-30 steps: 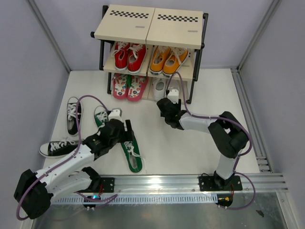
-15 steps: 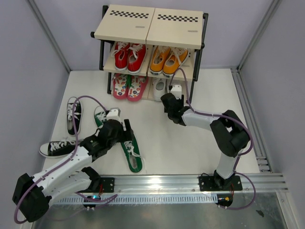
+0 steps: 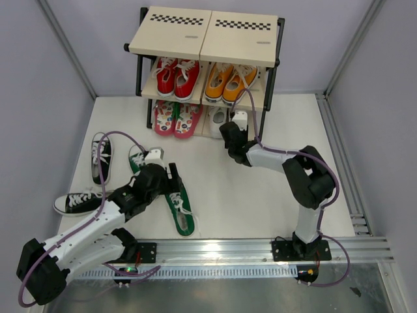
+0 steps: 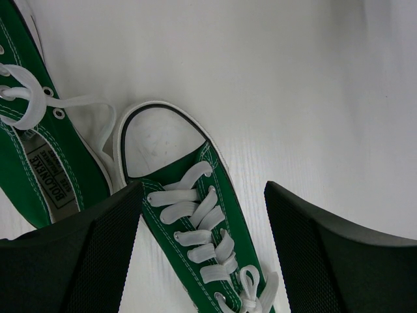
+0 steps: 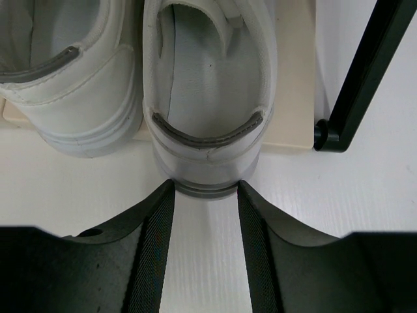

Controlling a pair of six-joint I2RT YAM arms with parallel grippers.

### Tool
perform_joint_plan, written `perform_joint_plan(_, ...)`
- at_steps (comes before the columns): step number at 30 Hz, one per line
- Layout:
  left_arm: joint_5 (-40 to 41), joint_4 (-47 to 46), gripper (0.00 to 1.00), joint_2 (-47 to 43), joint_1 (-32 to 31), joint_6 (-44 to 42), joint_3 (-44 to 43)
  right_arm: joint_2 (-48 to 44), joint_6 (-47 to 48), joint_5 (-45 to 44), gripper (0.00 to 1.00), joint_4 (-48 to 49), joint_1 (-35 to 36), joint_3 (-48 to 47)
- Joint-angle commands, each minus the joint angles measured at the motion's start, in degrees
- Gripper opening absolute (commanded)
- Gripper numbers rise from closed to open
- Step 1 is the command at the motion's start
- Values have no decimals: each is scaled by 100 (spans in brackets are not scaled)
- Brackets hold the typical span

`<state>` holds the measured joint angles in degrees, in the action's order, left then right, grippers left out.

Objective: Place and organize the shoes onto the shoe shelf
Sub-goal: Place the shoe at the shoe shelf.

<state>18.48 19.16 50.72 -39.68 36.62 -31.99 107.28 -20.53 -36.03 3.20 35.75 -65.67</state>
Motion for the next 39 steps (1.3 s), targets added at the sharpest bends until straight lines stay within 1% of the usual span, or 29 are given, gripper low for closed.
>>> perform_joint_plan(1,130,-17,79,-80,-5,-50,35,73,67,-54,37,488,-76,-306)
perform_joint_plan(13,182,0,79,-115,-5,-50,70,293,173,61,37,585,-147,-570)
perform_joint_plan(27,226,-26,79,-89,-13,-59,87,521,269,96,38,295,-147,-939)
perform_joint_plan(29,226,-26,79,-97,-13,-67,87,548,261,114,39,173,-147,-991)
perform_joint_plan(31,235,-26,79,-106,-5,-59,87,548,234,140,44,102,-147,-1009)
perform_joint_plan(32,244,-35,80,-97,-13,-59,87,530,217,158,48,41,-147,-992)
perform_joint_plan(33,244,-44,80,-97,-13,-59,87,513,208,167,49,5,-147,-974)
perform_joint_plan(39,235,-52,80,-115,-5,-59,96,302,93,228,50,101,-156,-579)
